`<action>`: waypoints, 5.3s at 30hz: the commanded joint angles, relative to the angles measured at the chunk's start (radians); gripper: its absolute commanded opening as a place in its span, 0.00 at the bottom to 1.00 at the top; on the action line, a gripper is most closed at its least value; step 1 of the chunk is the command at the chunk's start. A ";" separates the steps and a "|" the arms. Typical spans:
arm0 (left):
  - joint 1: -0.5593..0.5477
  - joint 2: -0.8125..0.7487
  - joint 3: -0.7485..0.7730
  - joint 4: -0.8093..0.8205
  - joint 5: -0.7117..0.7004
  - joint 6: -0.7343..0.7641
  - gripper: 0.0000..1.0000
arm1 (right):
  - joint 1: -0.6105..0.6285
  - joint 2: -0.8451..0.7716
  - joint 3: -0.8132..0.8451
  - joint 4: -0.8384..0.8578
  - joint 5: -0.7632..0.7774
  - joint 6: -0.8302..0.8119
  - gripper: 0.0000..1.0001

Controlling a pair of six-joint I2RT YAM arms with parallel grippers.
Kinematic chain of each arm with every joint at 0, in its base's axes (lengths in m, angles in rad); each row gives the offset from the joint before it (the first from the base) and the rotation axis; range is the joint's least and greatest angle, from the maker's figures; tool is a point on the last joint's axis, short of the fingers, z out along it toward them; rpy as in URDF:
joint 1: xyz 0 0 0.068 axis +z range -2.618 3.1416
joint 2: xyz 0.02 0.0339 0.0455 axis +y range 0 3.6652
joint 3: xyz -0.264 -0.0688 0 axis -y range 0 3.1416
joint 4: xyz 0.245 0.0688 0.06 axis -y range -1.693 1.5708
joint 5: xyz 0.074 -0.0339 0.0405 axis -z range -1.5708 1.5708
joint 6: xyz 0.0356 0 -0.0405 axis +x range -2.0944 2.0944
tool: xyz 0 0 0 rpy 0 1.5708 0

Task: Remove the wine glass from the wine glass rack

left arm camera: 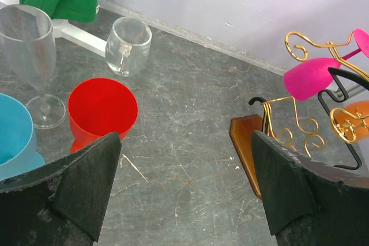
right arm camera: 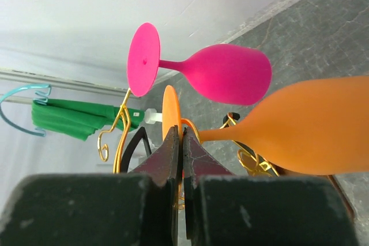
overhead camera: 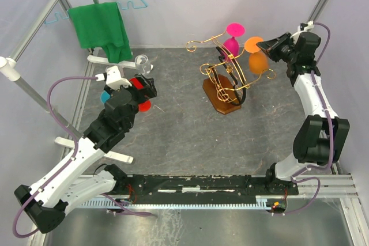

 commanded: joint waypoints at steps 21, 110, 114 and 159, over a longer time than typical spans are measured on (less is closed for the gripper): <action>-0.005 0.012 0.048 0.006 0.035 -0.032 0.99 | -0.008 -0.038 -0.085 0.290 -0.260 0.132 0.01; -0.003 -0.012 -0.089 -0.005 0.266 -0.129 0.99 | 0.106 0.870 0.397 0.316 1.304 -1.822 0.01; -0.003 -0.027 -0.095 -0.011 0.267 -0.134 0.99 | 0.124 0.880 0.358 0.385 1.307 -1.886 0.01; -0.003 -0.106 -0.112 -0.076 0.245 -0.123 0.99 | 0.213 0.960 0.357 0.141 1.210 -2.055 0.25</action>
